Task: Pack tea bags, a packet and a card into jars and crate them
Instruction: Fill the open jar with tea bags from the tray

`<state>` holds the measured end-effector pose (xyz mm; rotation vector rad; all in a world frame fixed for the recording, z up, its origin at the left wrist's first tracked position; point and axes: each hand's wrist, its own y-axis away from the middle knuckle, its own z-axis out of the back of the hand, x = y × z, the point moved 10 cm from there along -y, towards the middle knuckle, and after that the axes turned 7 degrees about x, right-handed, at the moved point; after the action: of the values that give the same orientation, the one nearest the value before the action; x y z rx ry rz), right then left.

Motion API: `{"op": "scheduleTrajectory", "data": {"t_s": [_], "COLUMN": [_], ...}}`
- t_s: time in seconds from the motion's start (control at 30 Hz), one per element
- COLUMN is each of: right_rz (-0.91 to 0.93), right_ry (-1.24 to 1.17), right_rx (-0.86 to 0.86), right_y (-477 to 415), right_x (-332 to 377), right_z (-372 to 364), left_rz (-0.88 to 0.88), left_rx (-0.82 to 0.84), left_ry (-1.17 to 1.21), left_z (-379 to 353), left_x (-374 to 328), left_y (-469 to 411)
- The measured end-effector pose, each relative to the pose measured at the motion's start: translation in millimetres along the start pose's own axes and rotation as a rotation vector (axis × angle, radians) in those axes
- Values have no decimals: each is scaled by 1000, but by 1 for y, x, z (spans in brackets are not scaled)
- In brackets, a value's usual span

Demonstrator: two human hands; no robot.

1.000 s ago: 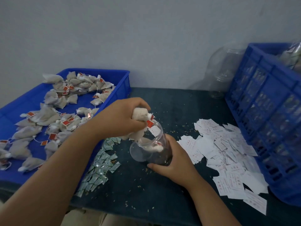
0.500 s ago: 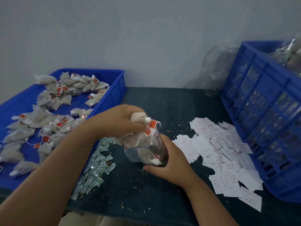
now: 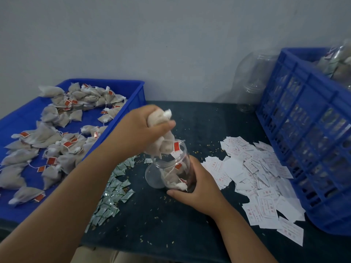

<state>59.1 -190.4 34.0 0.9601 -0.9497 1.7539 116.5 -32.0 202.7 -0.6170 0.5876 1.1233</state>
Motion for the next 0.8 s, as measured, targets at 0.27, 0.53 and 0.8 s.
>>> {"op": "scheduleTrajectory", "data": {"t_s": [0.27, 0.53, 0.8], "right_rz": [3, -20, -32], "right_ry": [46, -1, -74], "right_rx": [-6, -33, -70], "right_y": [-1, 0, 0], "right_x": [0, -3, -4], "right_z": [0, 4, 8], "left_rz": [-44, -30, 124], "left_rx": [278, 216, 261], "left_ry": [-17, -143, -285], "left_z": [-28, -22, -36], "left_x": [6, 7, 15], "left_y": [5, 6, 21]}}
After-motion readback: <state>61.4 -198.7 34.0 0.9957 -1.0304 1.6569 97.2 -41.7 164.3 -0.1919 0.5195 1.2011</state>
